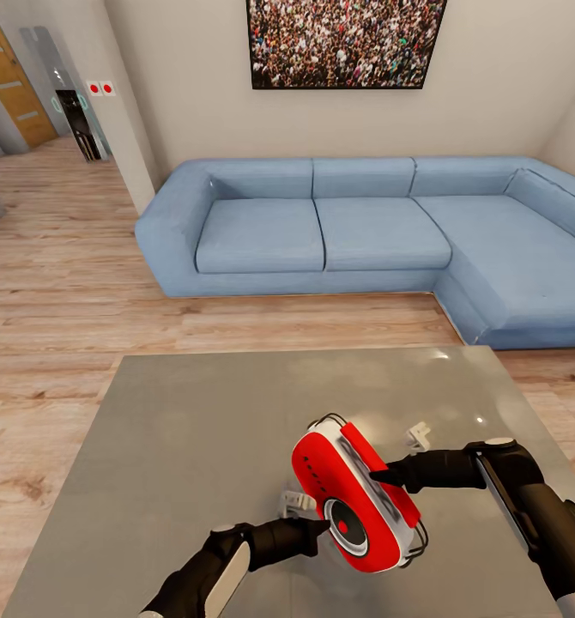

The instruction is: Turn on the radio receiver that's on the table in the living room.

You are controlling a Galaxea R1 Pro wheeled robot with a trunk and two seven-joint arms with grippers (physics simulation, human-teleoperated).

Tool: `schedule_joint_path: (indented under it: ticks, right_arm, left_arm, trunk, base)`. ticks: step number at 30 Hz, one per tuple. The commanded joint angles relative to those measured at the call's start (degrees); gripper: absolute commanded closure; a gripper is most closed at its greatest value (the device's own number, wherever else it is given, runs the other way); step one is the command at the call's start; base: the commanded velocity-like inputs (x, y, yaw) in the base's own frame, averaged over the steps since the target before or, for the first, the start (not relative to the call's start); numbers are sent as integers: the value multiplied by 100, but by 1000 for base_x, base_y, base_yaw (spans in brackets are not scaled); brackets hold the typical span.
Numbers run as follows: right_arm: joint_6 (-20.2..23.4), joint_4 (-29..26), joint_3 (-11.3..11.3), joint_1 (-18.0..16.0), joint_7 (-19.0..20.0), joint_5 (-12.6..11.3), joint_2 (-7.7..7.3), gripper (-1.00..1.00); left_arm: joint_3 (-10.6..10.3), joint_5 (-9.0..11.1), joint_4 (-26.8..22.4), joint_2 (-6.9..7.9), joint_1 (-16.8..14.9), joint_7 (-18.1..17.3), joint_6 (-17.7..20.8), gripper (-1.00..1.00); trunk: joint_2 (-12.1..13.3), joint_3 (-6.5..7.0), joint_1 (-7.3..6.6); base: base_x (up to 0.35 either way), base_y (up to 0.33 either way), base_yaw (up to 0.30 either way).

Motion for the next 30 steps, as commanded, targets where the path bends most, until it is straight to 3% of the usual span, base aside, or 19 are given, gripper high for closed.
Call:
schedule_joint_path:
  ticks: [1, 6, 23, 30]
  right_arm:
    - [25, -2, 1, 0, 0, -39, 0, 100]
    - [25, -2, 1, 0, 0, -39, 0, 100]
    - [25, -2, 1, 0, -5, -39, 0, 100]
    - [25, -2, 1, 0, -6, -39, 0, 100]
  left_arm:
    - [0, 1, 2, 0, 0, 0, -2, 100]
    - [-18, 28, 9, 0, -1, 0, -12, 100]
    - [-471, 557, 10, 0, -1, 0, -31, 100]
    - [-501, 613, 8, 0, -1, 0, -33, 100]
  trunk:
    - [0, 0, 0]
    - [0, 0, 0]
    - [0, 0, 0]
    - [0, 0, 0]
  base:
    - [0, 0, 0]
    - [0, 0, 0]
    - [0, 0, 0]
    - [0, 0, 0]
